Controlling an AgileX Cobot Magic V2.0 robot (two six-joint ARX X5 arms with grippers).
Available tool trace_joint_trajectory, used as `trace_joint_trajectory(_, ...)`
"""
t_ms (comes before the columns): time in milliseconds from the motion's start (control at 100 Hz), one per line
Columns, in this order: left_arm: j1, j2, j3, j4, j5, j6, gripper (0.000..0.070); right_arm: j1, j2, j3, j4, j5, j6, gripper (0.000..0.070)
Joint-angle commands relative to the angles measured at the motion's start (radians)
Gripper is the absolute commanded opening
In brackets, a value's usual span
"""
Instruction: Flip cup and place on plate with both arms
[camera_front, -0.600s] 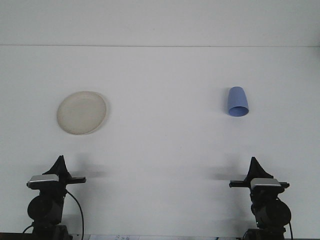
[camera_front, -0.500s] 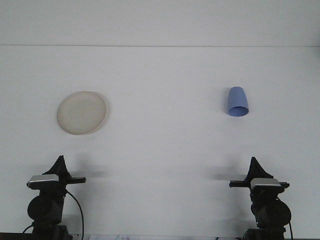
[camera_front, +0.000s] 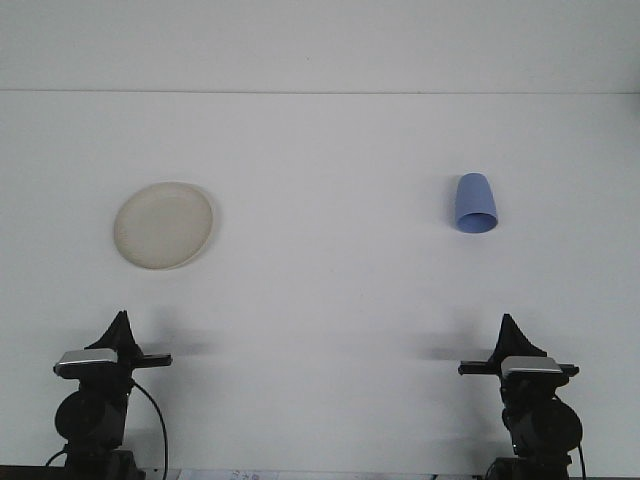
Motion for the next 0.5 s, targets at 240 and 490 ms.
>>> trace_joint_trajectory(240, 0.002, 0.000, -0.018, 0.013, -0.005, 0.007, 0.0013, 0.001, -0.001, -0.002, 0.009, -0.005, 0.032, 0.0005)
trace_joint_trajectory(490, 0.002, 0.000, -0.018, 0.013, -0.005, 0.007, 0.0013, 0.001, -0.001, -0.002, 0.006, -0.035, 0.245, 0.0005)
